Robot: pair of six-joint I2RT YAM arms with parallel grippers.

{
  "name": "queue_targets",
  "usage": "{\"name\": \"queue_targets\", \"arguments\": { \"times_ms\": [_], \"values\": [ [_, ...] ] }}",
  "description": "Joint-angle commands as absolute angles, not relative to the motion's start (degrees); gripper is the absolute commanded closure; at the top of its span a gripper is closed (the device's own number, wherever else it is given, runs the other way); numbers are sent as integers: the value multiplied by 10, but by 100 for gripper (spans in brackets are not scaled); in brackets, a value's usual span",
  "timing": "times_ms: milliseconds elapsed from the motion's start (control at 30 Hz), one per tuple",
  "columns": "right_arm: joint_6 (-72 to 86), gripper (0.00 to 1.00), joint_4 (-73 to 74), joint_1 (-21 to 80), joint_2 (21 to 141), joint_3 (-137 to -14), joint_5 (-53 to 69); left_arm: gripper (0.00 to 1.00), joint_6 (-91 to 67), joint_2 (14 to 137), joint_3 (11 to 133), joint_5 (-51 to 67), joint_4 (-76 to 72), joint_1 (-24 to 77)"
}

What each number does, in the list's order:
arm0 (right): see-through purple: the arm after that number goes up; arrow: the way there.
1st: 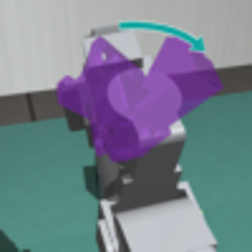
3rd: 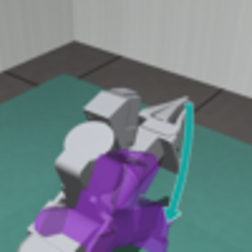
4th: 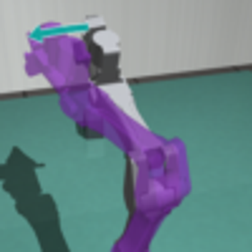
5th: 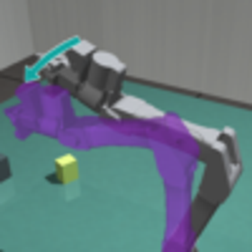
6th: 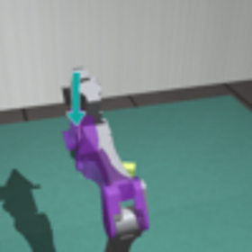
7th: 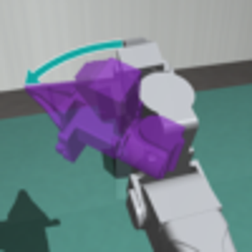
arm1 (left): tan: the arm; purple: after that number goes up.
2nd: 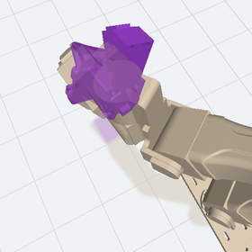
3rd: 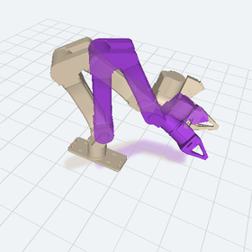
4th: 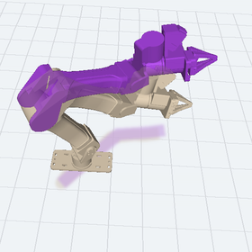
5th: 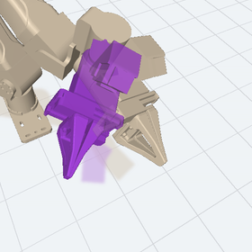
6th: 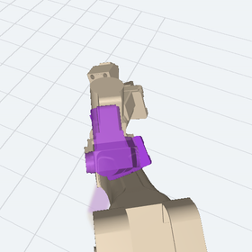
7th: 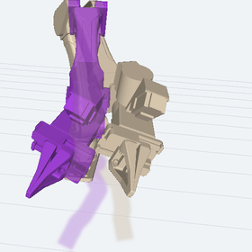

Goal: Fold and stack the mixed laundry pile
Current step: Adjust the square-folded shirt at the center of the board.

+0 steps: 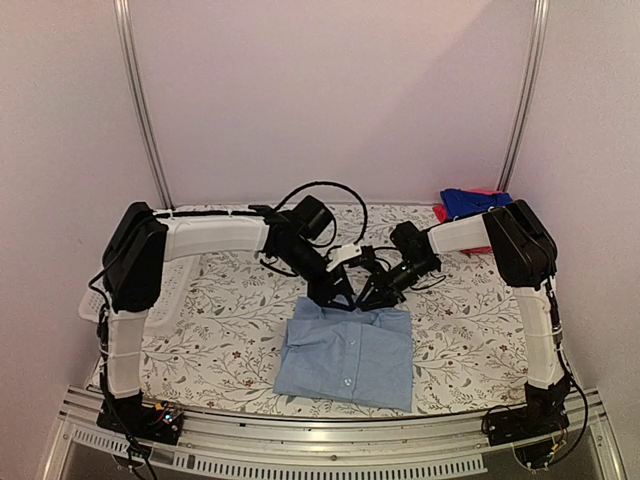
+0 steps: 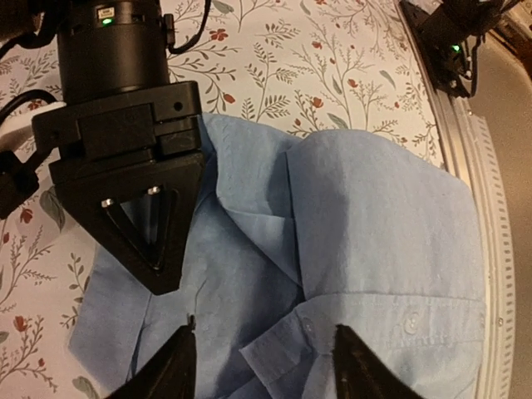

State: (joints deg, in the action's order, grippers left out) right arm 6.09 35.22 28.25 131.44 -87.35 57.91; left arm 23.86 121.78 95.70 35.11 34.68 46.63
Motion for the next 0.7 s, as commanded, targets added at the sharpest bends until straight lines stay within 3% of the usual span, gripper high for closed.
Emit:
{"name": "queue_targets", "arguments": {
  "times_ms": [0,33,67,233,400,533,667],
  "values": [
    [49,70,360,294,1320,-861,552,16,231,1159,908,431,344,468],
    [48,70,362,294,1321,-862,551,2,227,1139,881,437,335,473],
    [47,70,362,294,1321,-862,550,1,226,1120,853,430,330,477],
    [48,71,362,294,1321,-862,552,0,228,1099,780,347,316,511],
    [47,71,358,294,1324,-856,556,2,214,1133,791,288,267,516],
    [44,71,356,294,1325,-849,556,24,214,1175,841,300,267,514],
    [44,71,355,294,1325,-846,557,59,221,1178,846,326,261,505]
  ]
}}
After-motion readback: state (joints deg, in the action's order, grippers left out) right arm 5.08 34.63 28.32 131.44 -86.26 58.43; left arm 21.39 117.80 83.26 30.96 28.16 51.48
